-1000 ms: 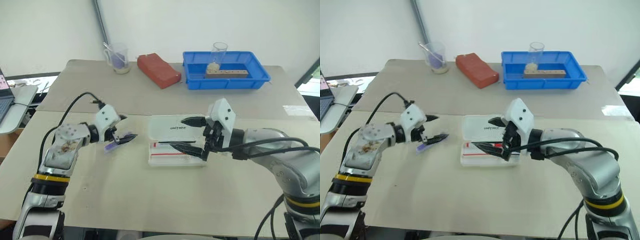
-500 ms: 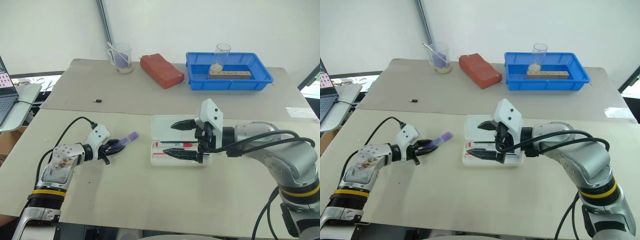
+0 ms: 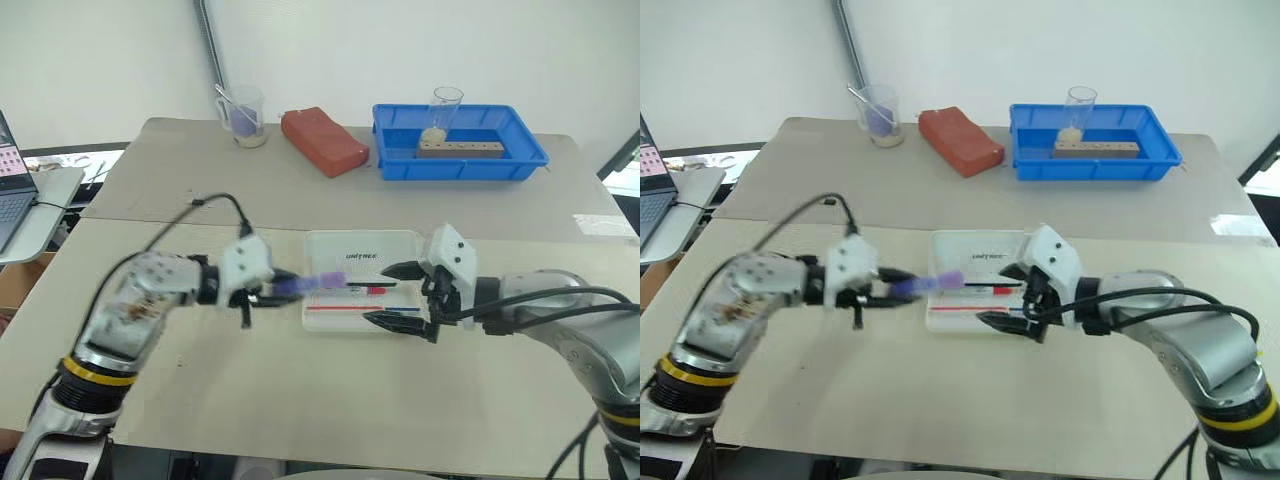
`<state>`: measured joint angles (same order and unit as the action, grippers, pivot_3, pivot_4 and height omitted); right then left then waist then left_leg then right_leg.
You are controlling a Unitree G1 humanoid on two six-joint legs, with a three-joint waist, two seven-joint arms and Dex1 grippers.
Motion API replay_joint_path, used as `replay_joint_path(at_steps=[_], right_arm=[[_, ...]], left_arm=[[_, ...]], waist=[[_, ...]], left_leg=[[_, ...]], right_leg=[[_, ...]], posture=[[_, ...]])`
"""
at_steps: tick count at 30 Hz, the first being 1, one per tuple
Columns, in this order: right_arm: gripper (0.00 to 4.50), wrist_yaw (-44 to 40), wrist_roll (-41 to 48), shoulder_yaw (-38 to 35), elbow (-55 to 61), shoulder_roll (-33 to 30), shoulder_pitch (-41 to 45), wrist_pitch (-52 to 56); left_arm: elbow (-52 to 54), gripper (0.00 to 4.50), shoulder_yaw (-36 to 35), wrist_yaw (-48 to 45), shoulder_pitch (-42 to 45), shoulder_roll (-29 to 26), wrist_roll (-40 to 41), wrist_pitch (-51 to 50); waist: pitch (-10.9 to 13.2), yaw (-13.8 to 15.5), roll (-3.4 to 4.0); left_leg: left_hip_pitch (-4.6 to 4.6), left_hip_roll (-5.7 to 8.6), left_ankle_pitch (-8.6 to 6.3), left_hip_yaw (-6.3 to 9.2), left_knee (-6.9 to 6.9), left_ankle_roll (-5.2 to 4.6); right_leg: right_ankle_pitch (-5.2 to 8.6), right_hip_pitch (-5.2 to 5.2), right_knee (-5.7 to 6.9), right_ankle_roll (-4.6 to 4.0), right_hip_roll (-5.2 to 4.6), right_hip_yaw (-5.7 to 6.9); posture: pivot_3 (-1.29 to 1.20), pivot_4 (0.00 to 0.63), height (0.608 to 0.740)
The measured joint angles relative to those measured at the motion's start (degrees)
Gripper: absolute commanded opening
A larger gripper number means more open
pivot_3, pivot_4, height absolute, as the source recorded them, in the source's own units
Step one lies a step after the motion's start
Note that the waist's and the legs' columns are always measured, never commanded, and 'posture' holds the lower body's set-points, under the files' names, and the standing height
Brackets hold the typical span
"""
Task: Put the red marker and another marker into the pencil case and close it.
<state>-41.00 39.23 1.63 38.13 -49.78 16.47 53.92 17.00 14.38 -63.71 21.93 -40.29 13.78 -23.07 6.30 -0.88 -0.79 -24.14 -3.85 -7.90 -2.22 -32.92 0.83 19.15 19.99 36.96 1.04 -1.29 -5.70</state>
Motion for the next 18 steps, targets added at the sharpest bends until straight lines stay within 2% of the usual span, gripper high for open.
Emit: replay_joint_path(at_steps=[9, 18], right_arm=[[4.5, 2.7, -0.4, -5.1, 3.4, -0.7, -8.5, -0.1], [4.5, 5.1, -0.3, -8.1, 4.6, -0.7, -11.5, 0.0]], left_arm=[[-9.5, 0.94, 9.0, 1.8, 6.4, 8.2, -8.1, 5.7], [-10.9, 0.94, 9.9, 1.1, 6.6, 9.2, -9.2, 6.2]], waist=[[0.0, 0.2, -0.03], [0.0, 0.1, -0.04]], left_leg=[[-0.03, 0.06, 0.0, 0.07, -0.08, -0.01], [-0.03, 0.06, 0.0, 0.1, -0.08, -0.01]], right_leg=[[0.02, -0.04, -0.02, 0.03, 0.02, -0.01], [0.11, -0.05, -0.02, 0.2, 0.03, 0.0]], posture=[[0.0, 0.15, 0.74], [0.0, 0.15, 0.74]])
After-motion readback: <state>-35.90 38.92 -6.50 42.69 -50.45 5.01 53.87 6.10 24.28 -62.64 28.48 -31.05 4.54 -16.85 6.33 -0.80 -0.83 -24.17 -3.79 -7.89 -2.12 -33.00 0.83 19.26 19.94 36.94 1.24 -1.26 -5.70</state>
